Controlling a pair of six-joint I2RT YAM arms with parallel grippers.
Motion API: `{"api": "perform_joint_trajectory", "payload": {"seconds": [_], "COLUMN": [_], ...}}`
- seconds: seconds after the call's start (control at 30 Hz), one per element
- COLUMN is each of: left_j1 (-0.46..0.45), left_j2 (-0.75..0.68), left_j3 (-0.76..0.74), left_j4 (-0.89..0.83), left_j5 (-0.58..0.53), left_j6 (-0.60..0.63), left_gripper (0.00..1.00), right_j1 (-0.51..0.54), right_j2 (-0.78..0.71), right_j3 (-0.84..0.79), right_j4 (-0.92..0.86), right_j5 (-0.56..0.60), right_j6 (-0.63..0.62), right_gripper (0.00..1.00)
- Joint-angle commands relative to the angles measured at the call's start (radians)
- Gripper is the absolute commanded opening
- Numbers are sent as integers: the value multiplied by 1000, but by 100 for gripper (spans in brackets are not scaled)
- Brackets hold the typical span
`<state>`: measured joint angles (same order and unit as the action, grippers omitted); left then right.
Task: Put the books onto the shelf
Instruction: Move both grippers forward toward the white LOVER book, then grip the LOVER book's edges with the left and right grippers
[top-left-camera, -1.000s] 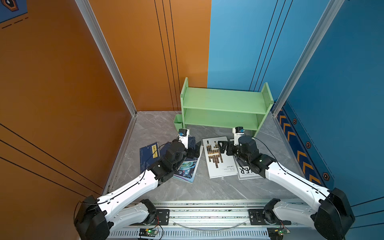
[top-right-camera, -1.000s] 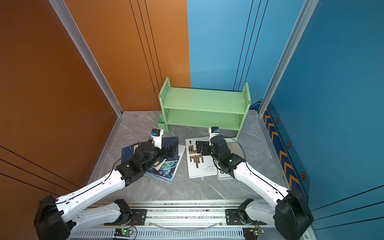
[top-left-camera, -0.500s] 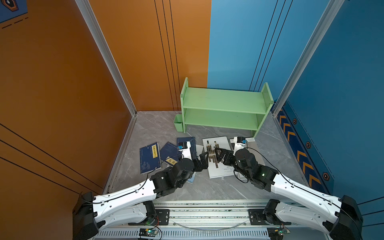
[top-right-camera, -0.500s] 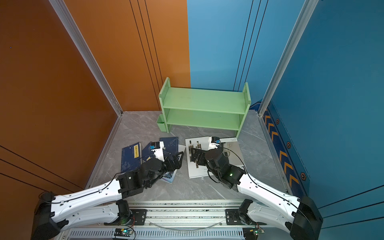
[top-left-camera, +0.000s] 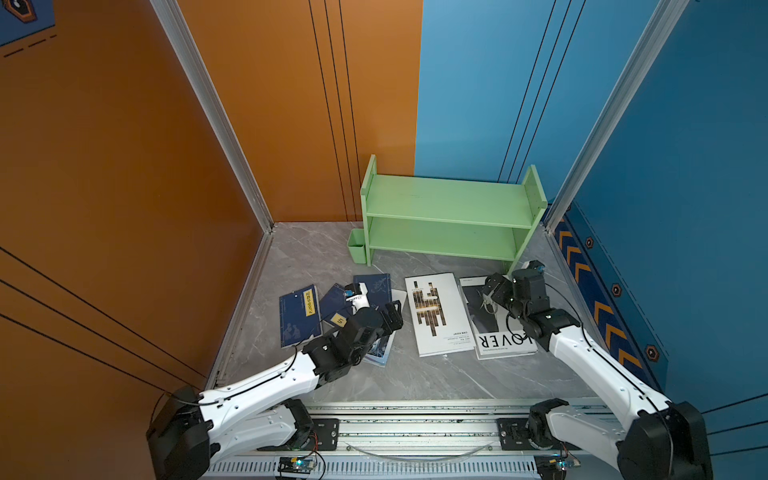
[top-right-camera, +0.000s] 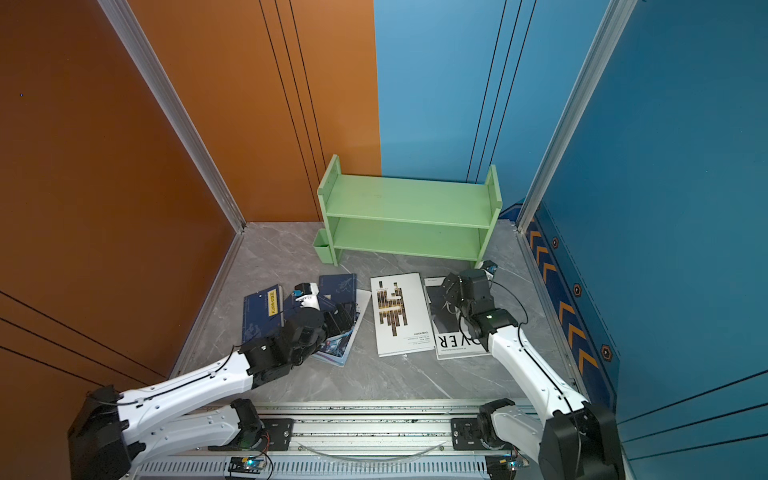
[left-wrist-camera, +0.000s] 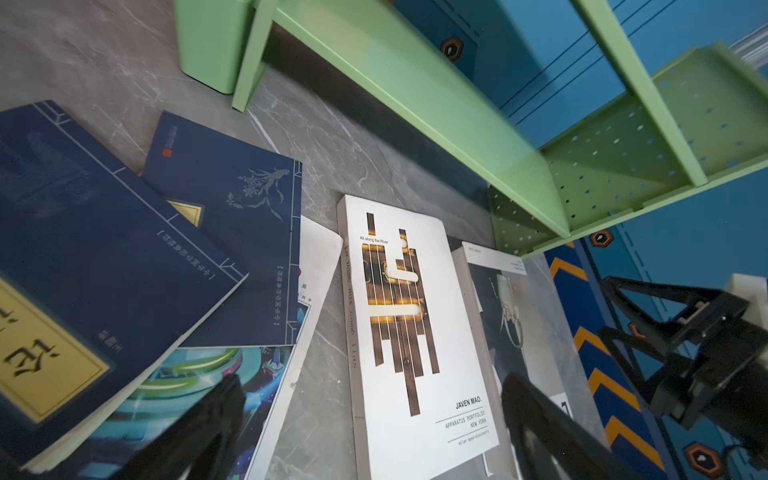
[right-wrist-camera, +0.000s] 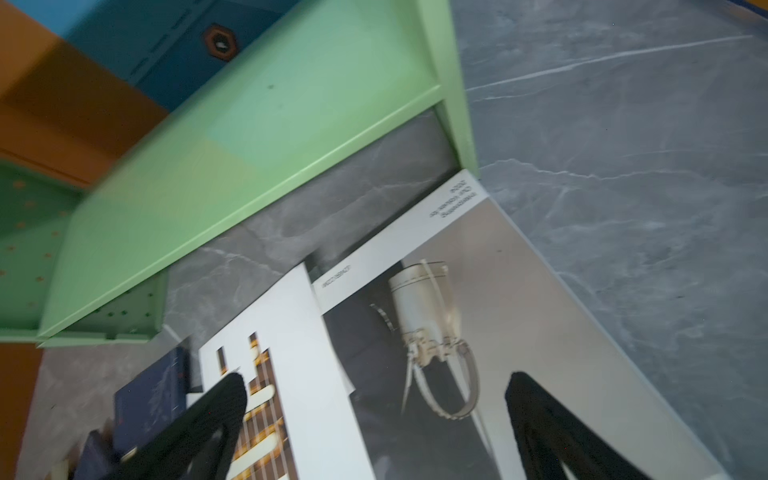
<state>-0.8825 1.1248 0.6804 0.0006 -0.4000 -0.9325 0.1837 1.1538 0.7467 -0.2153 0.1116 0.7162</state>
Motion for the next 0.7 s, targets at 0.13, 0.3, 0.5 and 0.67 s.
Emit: {"api": "perform_joint_trajectory", "payload": {"seconds": [0.13, 0.3, 0.5, 0.67], "left_j1": [-21, -54, -78, -92], "left_j2": [361, 656, 836, 926], "left_j3": [297, 549, 677, 758], "left_j4": [-5, 13, 81, 60], "left_j5": [267, 430, 492, 484], "left_j6": [160, 135, 31, -41], "left_gripper": [98, 98, 98, 98], "right_j1": [-226, -327, -347, -355], "right_j2": [117, 172, 212, 270], "right_j3": [7, 5, -22, -47], "right_j4": [-16, 4, 42, 43], "right_j5": [-250, -327, -364, -354], "right_j6": [-106, -139, -170, -197], "right_gripper": [100, 100, 100, 100]}}
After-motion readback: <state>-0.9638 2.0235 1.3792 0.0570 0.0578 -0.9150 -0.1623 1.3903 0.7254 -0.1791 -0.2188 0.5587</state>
